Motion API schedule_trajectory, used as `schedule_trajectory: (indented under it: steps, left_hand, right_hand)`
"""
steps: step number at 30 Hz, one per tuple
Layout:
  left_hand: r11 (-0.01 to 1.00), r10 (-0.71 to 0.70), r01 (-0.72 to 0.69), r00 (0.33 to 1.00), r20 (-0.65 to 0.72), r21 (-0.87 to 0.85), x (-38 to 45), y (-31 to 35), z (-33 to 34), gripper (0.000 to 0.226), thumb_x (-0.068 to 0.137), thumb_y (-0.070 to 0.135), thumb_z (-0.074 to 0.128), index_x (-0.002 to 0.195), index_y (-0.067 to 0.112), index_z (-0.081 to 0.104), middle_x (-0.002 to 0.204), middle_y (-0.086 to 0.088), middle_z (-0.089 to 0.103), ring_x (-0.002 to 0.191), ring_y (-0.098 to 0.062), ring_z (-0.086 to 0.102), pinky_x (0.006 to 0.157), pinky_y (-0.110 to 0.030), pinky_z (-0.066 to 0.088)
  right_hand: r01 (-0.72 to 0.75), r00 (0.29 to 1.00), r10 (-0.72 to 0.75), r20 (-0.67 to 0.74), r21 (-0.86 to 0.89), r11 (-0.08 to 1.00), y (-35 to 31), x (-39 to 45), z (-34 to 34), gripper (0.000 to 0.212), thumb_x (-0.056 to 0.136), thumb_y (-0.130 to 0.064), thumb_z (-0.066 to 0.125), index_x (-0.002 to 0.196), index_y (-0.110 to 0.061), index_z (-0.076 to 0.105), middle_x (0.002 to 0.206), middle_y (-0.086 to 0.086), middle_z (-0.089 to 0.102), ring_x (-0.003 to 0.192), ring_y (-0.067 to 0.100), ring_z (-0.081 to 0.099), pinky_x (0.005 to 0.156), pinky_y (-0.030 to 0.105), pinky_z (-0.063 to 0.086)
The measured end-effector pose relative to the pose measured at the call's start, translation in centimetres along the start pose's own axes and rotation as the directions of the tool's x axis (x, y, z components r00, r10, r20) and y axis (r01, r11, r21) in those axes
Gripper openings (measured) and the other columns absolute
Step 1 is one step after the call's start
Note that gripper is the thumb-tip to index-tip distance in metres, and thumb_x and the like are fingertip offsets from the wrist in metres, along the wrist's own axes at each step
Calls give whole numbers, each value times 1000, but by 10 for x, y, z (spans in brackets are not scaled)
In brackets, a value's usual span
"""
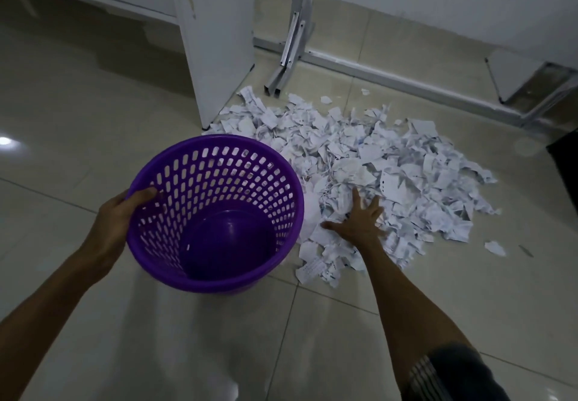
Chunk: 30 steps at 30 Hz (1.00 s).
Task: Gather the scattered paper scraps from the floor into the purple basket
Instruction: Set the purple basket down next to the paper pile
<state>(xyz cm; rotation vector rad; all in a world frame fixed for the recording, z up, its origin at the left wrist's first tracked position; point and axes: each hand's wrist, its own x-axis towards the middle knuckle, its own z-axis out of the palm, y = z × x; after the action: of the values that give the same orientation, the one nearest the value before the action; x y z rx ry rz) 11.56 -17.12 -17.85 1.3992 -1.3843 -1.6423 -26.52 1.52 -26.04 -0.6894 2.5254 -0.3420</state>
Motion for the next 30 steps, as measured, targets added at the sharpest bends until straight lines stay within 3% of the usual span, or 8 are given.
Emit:
schedule_trajectory:
  steps: [4, 9, 13, 18, 24, 25, 28, 30]
  left_hand:
    - [999, 23, -23, 1000, 1, 38, 2, -1, 1, 26, 88, 38, 64, 106, 21, 70, 91, -2, 76, 72, -19, 72, 68, -36, 54]
    - [990, 60, -59, 998, -8, 129, -1, 3, 3, 27, 86, 42, 65, 104, 22, 70, 89, -1, 76, 72, -19, 73, 63, -32, 54]
    - [991, 55, -47, 997, -56, 128, -6, 5, 10, 31, 89, 48, 61, 101, 22, 71, 88, 0, 76, 78, -21, 73, 69, -34, 54]
    - [983, 73, -57, 994, -85, 177, -19, 7, 17, 57, 91, 66, 43, 108, 19, 71, 97, -3, 74, 88, -22, 70, 82, -39, 55]
    - [939, 185, -122, 967, -176, 321, -34, 12, 16, 56, 101, 53, 22, 108, 15, 63, 100, -4, 68, 89, -19, 64, 63, -26, 43]
    - [920, 219, -140, 958, -185, 366, -34, 13, 15, 53, 101, 51, 24, 114, 15, 61, 107, -5, 67, 94, -20, 63, 65, -26, 45]
    - [842, 353, -229, 919, -176, 489, -36, 24, 12, 55, 99, 51, 37, 140, 15, 45, 139, -10, 53, 124, -26, 52, 98, -41, 45]
    - [771, 450, -308, 883, -134, 557, -38, 32, 16, 57, 98, 51, 42, 143, 17, 41, 146, -8, 47, 131, -26, 46, 103, -44, 40]
  right_hand:
    - [32, 997, -33, 72, 12, 999, 8, 7, 21, 105, 76, -46, 80, 155, -28, 14, 160, 22, -14, 146, 49, -1, 110, 66, 22]
    - [163, 973, -170, -158, -54, 985, 19, -5, 30, 52, 89, -17, 67, 137, -8, 47, 136, 26, 43, 124, 40, 45, 97, 42, 41]
    - [234, 934, -234, -271, -32, 972, 21, -11, 9, 31, 88, -11, 67, 116, 2, 63, 113, 28, 62, 110, 40, 58, 88, 41, 43]
    - [198, 909, -132, -396, 129, 972, 3, -26, -19, 30, 90, -15, 69, 102, 12, 65, 100, 33, 67, 97, 45, 64, 81, 46, 48]
    - [270, 879, -111, -464, 292, 917, -34, -61, -50, 30, 89, -22, 71, 97, 7, 69, 92, 29, 69, 89, 41, 65, 68, 31, 36]
    - [301, 871, -136, -471, 296, 906, -39, -65, -55, 26, 89, -21, 71, 97, 4, 70, 91, 27, 70, 88, 40, 65, 68, 30, 36]
    - [363, 843, -160, -514, 323, 874, -47, -81, -77, 18, 91, -19, 68, 96, -2, 73, 91, 21, 71, 88, 37, 65, 67, 27, 35]
    - [372, 828, -125, -547, 368, 852, -53, -92, -94, 19, 92, -21, 68, 97, -4, 73, 92, 18, 71, 89, 35, 66, 68, 28, 38]
